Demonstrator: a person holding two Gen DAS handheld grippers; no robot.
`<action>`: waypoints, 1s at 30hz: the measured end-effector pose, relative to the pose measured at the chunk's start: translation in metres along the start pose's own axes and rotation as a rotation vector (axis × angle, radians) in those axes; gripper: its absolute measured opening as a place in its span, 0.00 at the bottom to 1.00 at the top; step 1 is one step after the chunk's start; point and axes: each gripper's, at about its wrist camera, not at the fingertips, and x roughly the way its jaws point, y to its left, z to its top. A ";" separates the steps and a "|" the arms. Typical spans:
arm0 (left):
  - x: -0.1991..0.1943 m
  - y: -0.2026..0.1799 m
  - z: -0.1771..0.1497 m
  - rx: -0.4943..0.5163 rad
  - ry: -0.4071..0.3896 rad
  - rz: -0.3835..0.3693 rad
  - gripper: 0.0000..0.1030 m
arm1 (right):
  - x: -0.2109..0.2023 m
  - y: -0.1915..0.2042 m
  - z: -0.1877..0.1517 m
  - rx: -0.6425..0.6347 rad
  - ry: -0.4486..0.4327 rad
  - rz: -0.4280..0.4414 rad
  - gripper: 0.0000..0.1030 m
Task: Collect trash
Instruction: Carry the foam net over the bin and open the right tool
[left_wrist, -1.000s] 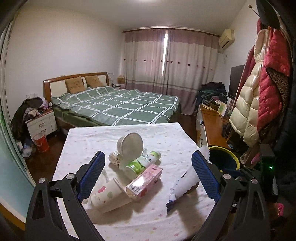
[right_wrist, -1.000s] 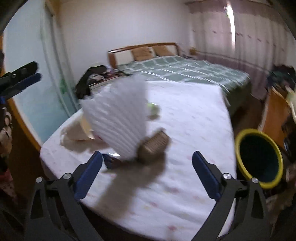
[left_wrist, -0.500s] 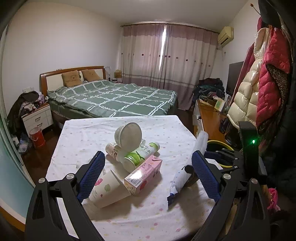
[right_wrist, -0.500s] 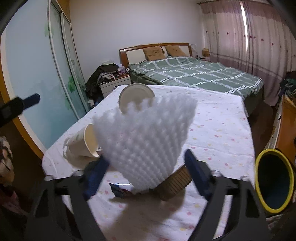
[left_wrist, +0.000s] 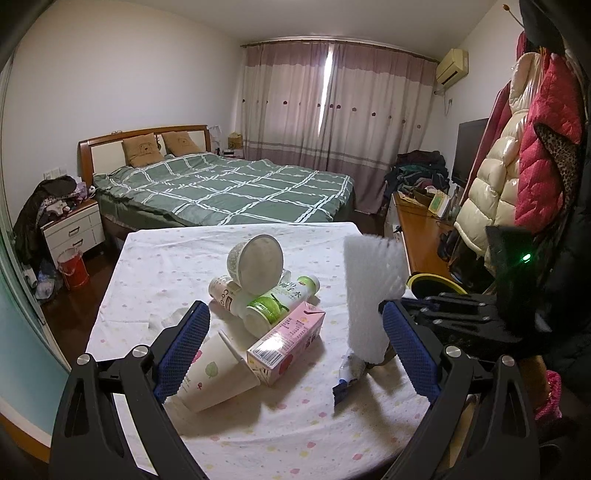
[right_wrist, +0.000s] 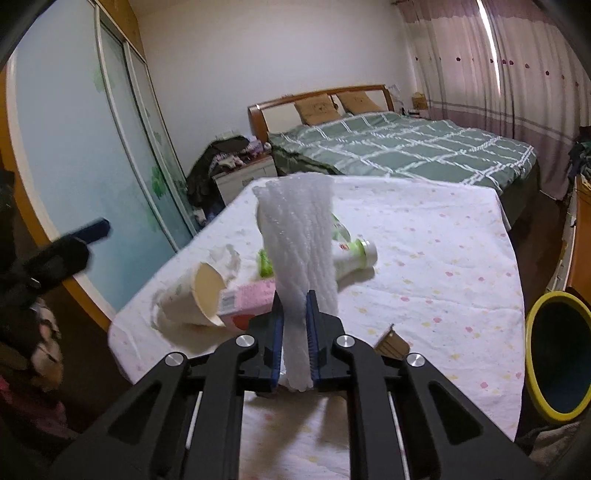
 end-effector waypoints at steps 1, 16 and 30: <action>0.000 0.000 -0.001 0.001 0.001 0.000 0.91 | -0.004 0.002 0.002 0.001 -0.015 0.008 0.11; 0.022 -0.005 -0.007 0.000 0.046 -0.017 0.91 | -0.079 -0.083 0.008 0.157 -0.182 -0.239 0.11; 0.046 -0.031 -0.006 0.048 0.088 -0.044 0.91 | -0.059 -0.252 -0.048 0.397 -0.041 -0.592 0.11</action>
